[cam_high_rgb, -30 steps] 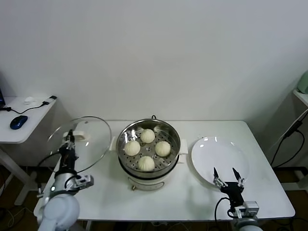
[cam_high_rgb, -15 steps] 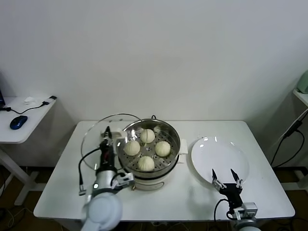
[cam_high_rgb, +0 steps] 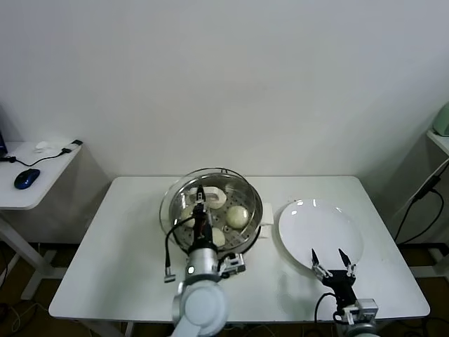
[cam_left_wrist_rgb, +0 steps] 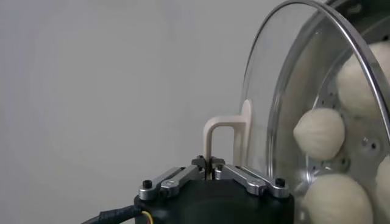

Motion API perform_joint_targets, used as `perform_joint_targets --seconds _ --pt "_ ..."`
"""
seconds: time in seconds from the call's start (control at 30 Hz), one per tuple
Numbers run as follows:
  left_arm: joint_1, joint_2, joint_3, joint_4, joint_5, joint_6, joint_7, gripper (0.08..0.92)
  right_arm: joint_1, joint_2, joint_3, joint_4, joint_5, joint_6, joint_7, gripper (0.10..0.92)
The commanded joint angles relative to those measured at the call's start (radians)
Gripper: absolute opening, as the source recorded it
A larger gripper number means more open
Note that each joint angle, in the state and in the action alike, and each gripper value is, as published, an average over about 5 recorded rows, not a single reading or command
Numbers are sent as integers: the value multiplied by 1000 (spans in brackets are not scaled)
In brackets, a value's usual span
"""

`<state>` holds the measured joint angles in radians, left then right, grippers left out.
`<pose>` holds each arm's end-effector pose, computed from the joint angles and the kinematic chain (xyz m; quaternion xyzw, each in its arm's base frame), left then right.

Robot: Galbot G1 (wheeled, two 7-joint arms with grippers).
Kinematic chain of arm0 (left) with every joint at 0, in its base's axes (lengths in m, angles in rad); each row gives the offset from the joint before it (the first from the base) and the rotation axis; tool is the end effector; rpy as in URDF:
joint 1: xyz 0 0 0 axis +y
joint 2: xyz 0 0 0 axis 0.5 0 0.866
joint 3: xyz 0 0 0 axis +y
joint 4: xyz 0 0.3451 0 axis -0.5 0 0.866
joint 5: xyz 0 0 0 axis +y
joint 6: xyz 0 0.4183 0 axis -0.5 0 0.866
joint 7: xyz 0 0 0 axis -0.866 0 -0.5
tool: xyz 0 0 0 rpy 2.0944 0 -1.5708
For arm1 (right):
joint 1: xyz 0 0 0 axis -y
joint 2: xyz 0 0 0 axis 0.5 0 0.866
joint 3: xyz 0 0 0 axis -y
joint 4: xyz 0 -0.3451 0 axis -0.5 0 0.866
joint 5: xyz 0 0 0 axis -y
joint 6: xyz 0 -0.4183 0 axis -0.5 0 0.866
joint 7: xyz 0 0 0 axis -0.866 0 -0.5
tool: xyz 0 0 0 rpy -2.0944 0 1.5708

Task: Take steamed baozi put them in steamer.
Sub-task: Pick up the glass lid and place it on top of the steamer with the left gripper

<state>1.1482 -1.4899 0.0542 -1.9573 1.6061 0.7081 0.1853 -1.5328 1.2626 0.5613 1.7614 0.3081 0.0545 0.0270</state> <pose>0.3023 -0.1958 -0.2356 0.0585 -0.7496 -0.6589 0.0234 0.2469 -0.0954 -0.4115 -0.0023 -0.9929 0.0005 0.1188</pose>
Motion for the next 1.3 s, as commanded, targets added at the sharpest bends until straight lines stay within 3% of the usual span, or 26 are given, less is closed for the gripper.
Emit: perform_joint_targets --seconds 0.03,0.4,1.3 --pt "-9 -35 70 16 58 15 11 133 -1 3 -3 -11 4 17 0 823" --pt "-48 -80 59 119 62 24 14 133 4 5 -9 -28 -4 30 2 823" --pt "-70 -50 4 183 38 24 8 160 20 19 -15 -28 -37 38 3 823"
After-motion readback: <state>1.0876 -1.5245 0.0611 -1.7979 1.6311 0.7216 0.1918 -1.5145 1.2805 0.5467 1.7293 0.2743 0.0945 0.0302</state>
